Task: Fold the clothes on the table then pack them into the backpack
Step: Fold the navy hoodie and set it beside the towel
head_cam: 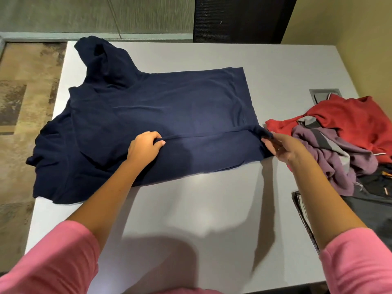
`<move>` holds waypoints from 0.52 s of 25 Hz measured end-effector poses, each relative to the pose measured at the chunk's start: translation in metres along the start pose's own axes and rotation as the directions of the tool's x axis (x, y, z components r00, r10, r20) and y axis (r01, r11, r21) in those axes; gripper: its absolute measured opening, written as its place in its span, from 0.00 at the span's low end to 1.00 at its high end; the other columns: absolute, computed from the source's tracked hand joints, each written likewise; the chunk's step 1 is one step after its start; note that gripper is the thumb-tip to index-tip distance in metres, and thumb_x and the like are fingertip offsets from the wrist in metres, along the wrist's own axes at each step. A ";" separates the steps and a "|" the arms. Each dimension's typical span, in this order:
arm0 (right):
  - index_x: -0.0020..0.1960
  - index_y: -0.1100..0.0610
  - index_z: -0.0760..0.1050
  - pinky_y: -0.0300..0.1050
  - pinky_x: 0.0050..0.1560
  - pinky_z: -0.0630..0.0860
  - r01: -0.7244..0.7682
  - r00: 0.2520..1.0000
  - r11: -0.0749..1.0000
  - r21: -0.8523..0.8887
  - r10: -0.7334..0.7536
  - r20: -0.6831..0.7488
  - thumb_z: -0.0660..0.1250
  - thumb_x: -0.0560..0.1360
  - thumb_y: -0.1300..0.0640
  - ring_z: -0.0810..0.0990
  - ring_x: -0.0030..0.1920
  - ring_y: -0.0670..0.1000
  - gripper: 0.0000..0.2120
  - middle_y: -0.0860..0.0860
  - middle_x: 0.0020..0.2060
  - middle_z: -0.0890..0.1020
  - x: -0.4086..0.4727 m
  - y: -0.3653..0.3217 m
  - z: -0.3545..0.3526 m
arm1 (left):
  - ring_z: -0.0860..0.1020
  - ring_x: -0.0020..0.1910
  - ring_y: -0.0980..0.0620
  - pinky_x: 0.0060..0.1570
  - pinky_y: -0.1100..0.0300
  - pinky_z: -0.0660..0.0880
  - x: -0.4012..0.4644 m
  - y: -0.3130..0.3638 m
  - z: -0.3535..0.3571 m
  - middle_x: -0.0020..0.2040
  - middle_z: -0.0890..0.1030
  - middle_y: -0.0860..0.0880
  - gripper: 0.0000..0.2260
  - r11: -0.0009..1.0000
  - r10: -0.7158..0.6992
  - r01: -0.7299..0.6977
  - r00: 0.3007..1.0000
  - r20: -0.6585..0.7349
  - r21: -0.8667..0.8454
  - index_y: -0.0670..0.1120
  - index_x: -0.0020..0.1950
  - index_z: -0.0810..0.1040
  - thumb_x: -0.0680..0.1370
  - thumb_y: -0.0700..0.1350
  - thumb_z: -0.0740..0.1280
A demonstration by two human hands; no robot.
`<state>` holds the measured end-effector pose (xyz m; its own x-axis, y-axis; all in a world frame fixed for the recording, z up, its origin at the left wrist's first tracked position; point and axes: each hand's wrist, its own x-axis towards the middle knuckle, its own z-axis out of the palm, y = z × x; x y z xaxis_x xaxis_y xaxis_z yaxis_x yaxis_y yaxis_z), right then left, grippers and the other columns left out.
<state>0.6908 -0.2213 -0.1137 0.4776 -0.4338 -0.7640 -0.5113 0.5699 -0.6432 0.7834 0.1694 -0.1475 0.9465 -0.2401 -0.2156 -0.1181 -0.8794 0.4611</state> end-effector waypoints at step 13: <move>0.60 0.58 0.72 0.49 0.55 0.78 0.366 0.880 0.813 -0.452 -0.460 -0.115 0.68 0.71 0.66 0.80 0.49 0.53 0.18 0.52 0.47 0.80 0.033 0.031 0.018 | 0.73 0.43 0.45 0.38 0.53 0.68 0.007 0.013 0.021 0.58 0.71 0.46 0.12 0.990 -0.087 0.093 0.994 -0.064 0.106 0.45 0.61 0.73 0.80 0.47 0.64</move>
<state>0.7039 -0.2054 -0.1576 0.5736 -0.7245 -0.3822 -0.5639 -0.0109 -0.8257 0.7822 0.1475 -0.1616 0.9705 -0.1359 -0.1993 -0.0602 -0.9366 0.3453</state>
